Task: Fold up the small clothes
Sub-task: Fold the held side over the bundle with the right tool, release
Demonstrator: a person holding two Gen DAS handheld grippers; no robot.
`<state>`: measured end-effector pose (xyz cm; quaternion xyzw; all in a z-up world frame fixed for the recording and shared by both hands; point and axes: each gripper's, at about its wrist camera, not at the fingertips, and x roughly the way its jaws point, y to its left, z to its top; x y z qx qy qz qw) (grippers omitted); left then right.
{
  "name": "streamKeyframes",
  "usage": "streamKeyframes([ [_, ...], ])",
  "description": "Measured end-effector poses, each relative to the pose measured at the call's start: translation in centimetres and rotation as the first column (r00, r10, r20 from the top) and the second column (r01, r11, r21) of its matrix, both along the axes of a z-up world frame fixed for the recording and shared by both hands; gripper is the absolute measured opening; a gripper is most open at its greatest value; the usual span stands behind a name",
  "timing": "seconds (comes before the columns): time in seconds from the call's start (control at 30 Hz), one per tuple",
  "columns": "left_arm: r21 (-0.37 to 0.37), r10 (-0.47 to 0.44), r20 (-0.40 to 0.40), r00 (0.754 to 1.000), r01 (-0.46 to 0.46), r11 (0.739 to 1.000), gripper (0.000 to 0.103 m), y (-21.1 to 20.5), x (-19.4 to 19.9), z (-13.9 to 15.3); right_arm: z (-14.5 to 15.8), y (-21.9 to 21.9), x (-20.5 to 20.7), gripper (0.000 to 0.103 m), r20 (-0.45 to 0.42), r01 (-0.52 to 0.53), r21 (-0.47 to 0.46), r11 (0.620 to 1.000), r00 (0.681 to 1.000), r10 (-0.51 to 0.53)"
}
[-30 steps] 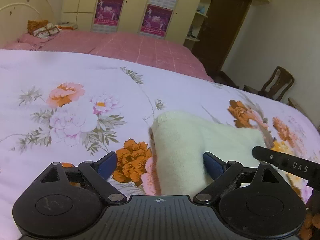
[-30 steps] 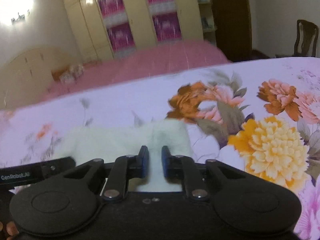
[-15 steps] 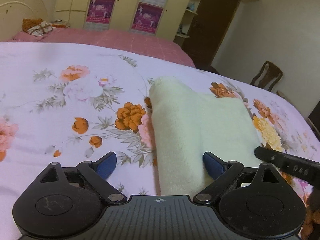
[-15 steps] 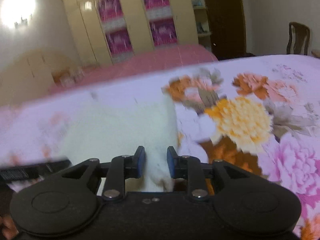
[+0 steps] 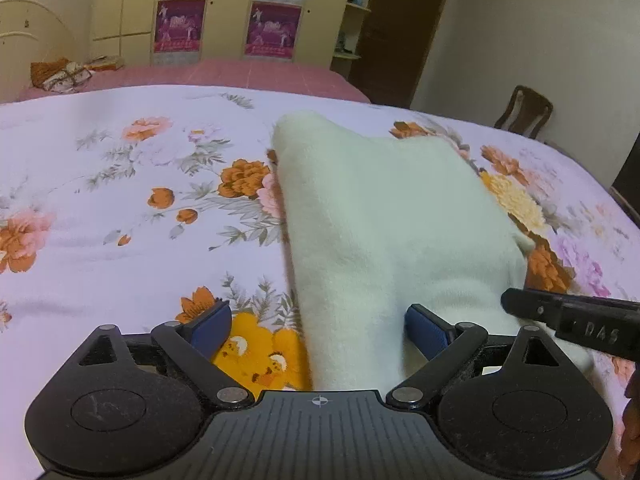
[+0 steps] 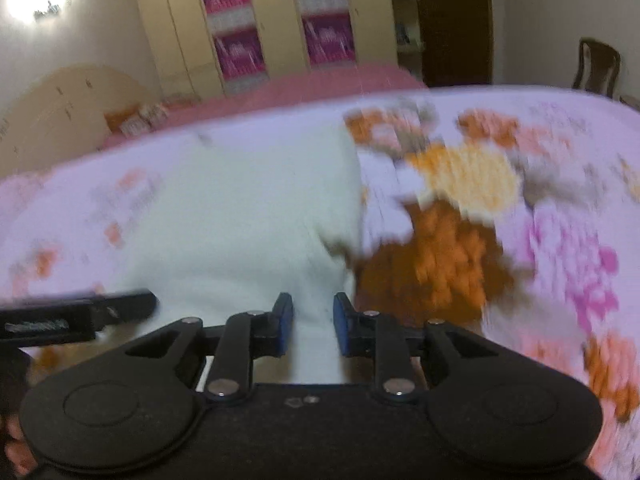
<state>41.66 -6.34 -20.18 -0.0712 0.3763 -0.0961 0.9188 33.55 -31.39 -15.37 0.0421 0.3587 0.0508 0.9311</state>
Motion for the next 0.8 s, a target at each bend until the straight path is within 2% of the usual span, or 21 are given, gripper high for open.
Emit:
streamKeyframes([
  [0.1,-0.005,0.007,-0.016,1.000,-0.007,1.000,0.093,0.2,-0.3,0.4,0.7,-0.4,-0.4,0.026,-0.018,0.023,0.044,0.999,1.000,-0.022],
  [0.37,0.019,0.000,-0.020,1.000,0.001,1.000,0.093,0.2,-1.9,0.4,1.2,-0.6,-3.8,0.026,-0.040,0.026,0.075,0.997,0.999,-0.023],
  [0.43,0.024,-0.003,-0.024,1.000,0.004,1.000,0.093,0.2,-2.3,0.5,1.2,-0.4,-4.5,0.018,-0.045,0.019,0.076,0.997,0.999,-0.016],
  [0.47,0.024,-0.003,-0.026,1.000,0.004,1.000,0.093,0.2,-2.6,0.5,1.2,-0.3,-4.8,0.011,-0.051,0.017,0.080,0.997,0.999,-0.013],
  [0.57,0.017,-0.003,-0.030,1.000,0.004,1.000,0.092,0.3,-3.2,0.6,1.5,-0.1,-5.6,0.008,-0.048,0.011,0.088,0.996,0.999,-0.007],
  [0.6,0.011,-0.006,-0.033,0.999,0.006,1.000,0.091,0.3,-3.4,0.6,1.6,-0.1,-5.8,0.007,-0.048,0.008,0.097,0.995,0.999,-0.003],
  [0.7,-0.022,-0.014,-0.028,1.000,0.014,1.000,0.073,0.7,-3.8,0.8,1.9,-0.3,-6.3,0.007,-0.042,0.010,0.151,0.988,0.999,-0.003],
  [0.77,-0.015,-0.023,-0.022,0.999,0.023,1.000,0.072,0.9,-4.0,0.4,1.8,-0.5,-6.4,0.006,-0.042,0.022,0.159,0.987,0.999,-0.015],
  [0.8,-0.009,-0.029,-0.019,0.999,0.029,1.000,0.072,0.9,-4.0,0.4,1.2,-0.4,-6.2,0.005,-0.062,0.038,0.110,0.993,0.998,-0.031],
])
